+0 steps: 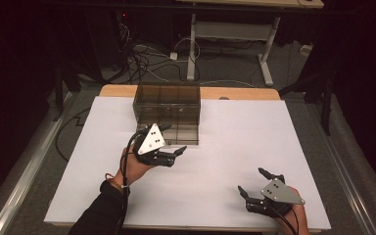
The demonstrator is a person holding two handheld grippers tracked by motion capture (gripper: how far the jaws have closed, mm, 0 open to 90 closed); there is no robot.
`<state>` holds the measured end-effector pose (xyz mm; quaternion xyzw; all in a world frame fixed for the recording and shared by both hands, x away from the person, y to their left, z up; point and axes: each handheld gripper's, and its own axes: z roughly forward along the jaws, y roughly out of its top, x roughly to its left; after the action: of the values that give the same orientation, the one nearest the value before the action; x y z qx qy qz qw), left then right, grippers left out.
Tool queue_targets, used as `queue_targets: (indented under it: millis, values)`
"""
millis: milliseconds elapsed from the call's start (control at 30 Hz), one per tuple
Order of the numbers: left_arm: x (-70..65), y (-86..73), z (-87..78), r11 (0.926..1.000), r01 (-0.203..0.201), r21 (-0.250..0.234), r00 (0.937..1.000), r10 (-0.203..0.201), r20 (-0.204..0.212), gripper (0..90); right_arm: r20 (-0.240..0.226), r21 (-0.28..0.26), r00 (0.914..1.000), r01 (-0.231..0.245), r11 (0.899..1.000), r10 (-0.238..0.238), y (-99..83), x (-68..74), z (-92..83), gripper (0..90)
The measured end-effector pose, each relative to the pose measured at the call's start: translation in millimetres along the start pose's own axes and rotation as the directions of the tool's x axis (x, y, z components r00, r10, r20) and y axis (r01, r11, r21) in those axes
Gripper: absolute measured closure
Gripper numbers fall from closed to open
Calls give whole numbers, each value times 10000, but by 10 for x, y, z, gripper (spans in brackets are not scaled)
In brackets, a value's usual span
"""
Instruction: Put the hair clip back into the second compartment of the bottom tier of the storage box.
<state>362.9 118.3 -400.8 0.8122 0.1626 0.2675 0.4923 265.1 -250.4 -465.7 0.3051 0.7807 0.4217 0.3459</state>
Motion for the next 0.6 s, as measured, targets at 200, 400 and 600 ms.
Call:
queue_targets:
  millis: [200, 400, 600]
  values:
    - [-35, 24, -67, 9999, -95, -140, 9999, 96, 57, 167, -124, 16, 9999, 98, 10000, -98, 2, 15, 1, 159]
    - [-66, 29, -107, 9997, -172, -173, 9998, 174, 138, 166, -191, 32, 9995, 235, 9997, -235, 3, 31, 5, 161]
    - [-79, 15, -138, 9996, -197, -182, 9997, 200, 152, 165, 9, -140, 9999, 139, 9998, -139, 10, 12, -13, 161]
